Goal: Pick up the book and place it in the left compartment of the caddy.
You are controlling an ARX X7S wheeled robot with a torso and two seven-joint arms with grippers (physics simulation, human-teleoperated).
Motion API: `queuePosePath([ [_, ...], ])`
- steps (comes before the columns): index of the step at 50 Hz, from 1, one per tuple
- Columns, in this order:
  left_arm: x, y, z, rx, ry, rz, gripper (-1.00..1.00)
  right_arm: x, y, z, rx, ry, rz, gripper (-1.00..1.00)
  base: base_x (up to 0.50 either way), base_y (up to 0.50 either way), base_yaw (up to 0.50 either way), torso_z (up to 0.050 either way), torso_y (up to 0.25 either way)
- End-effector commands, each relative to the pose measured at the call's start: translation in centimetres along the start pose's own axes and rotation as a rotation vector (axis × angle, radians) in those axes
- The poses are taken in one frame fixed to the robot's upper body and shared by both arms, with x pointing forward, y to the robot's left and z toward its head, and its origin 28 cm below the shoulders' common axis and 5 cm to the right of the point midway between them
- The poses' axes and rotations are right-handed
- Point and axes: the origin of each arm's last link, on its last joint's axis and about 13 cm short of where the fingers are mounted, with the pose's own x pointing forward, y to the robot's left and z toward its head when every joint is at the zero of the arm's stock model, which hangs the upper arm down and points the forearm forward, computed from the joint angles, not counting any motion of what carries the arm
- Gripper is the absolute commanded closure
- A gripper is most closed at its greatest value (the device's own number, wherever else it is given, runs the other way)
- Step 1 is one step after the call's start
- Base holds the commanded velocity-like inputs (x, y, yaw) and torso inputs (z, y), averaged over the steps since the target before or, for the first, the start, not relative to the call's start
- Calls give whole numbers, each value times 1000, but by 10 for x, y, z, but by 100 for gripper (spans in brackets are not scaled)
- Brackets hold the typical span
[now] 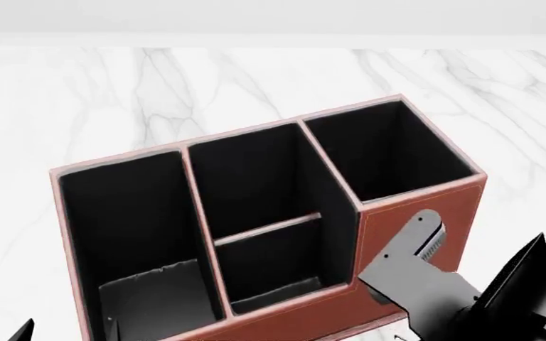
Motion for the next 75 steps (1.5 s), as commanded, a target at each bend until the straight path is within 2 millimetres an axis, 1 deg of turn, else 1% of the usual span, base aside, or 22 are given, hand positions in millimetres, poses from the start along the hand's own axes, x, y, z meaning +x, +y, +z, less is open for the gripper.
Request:
queuePosePath([
  [1,0,0,0,1,0,0,-100,-3,-4,19,177,-209,11,100,0,0,0,0,0],
  [17,0,0,0,1,-1,-1,-100,2,0,19,241,-196,52,100,0,0,0,0,0],
  [22,0,0,0,0,-1,1,-100,-1,-1,21,281,-197,43,100,0,0,0,0,0],
  [23,0,0,1,0,-1,1,-100,-5,-2,23,317,-189,45,100,0,0,0,0,0],
  [26,0,0,1,0,-1,1,-100,-15,-3,27,331,-217,22,100,0,0,0,0,0],
  [27,0,0,1,0,-2,2,-100,-24,-4,31,338,-241,14,100,0,0,0,0,0],
  [29,0,0,1,0,-1,3,-100,-31,-3,34,336,-259,15,100,0,0,0,0,5],
  [30,0,0,1,0,-1,2,-100,-39,-3,37,404,-248,42,100,0,0,0,0,0],
  [31,0,0,1,0,-1,2,-100,-45,-3,40,398,-283,43,100,0,0,0,0,0],
  [33,0,0,0,1,-1,1,-100,-54,-3,43,416,-291,43,100,0,0,0,0,0],
  [34,0,0,0,0,-1,1,-100,-64,-4,48,441,-305,61,100,0,0,0,0,0],
  [35,0,0,0,0,-1,2,-100,-70,-5,51,444,-302,55,100,0,0,0,0,0],
  [40,0,0,0,-2,2,2,-100,-91,-7,62,473,-302,59,100,0,0,0,0,2],
  [44,0,0,1,-2,1,3,-100,-99,-9,70,458,-307,42,100,0,0,0,0,3],
  [48,1,0,1,-1,3,4,-100,-103,-10,78,446,-302,36,100,0,0,0,0,0],
  [55,1,0,0,1,7,5,-100,-116,-11,95,416,-301,37,100,0,0,0,0,1],
  [63,1,0,0,5,9,8,-100,-133,-13,126,366,-323,19,100,0,0,0,0,1],
  [71,1,0,0,6,8,7,-100,-137,-12,157,328,-355,32,100,0,0,0,0,1],
  [75,1,0,0,4,9,6,-100,-138,-11,165,318,-368,44,100,0,0,0,0,0],
])
